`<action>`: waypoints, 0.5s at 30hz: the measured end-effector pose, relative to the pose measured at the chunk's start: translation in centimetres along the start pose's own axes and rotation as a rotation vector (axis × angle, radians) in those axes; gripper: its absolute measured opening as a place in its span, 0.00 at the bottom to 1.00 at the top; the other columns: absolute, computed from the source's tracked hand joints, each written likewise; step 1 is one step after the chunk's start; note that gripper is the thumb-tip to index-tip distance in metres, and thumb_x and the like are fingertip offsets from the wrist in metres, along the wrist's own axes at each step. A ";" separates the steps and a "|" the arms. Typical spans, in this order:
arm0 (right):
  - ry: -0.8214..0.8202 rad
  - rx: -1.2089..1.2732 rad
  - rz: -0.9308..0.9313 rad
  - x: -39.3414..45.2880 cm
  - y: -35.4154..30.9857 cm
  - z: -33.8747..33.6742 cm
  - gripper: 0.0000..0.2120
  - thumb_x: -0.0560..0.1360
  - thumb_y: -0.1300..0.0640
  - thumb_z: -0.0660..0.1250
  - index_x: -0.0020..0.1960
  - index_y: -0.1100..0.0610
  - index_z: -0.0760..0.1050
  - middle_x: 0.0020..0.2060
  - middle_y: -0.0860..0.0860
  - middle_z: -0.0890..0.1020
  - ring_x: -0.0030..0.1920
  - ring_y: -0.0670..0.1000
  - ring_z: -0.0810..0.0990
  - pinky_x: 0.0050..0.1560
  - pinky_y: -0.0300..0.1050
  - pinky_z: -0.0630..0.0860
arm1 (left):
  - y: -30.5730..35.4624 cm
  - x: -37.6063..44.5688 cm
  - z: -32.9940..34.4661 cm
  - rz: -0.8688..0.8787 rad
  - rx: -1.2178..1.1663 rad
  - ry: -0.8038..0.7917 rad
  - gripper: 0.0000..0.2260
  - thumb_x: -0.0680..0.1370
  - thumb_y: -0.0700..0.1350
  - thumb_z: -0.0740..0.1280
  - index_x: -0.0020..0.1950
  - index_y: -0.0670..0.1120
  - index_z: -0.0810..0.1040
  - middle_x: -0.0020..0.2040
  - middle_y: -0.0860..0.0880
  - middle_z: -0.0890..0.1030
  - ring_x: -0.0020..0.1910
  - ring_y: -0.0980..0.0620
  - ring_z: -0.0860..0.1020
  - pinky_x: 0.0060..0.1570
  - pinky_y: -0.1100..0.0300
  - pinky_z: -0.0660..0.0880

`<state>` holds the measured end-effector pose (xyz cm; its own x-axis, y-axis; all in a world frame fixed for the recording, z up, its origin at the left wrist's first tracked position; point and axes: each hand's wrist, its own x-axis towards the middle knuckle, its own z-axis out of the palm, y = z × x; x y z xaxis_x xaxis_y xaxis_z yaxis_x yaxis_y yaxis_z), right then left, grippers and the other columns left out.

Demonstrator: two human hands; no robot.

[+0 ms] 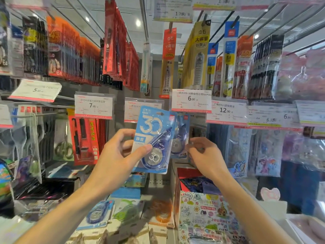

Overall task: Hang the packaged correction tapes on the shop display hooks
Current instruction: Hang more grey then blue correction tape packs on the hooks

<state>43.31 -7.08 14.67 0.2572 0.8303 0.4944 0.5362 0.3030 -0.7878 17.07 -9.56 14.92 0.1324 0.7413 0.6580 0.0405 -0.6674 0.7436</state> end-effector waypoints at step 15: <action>-0.182 0.421 -0.076 -6.9 -2.5 -2.1 0.22 0.72 0.47 0.74 0.63 0.52 0.77 0.49 0.50 0.89 0.50 0.49 0.89 0.48 0.37 0.83 | -0.5 -0.6 4.7 0.001 0.012 -0.075 0.11 0.76 0.55 0.74 0.58 0.62 0.80 0.50 0.59 0.88 0.48 0.60 0.86 0.45 0.69 0.78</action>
<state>41.89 -14.57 14.05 0.0647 0.8554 0.5139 0.1649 0.4988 -0.8509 21.64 -10.02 13.59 0.2064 0.7334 0.6477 0.0520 -0.6693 0.7412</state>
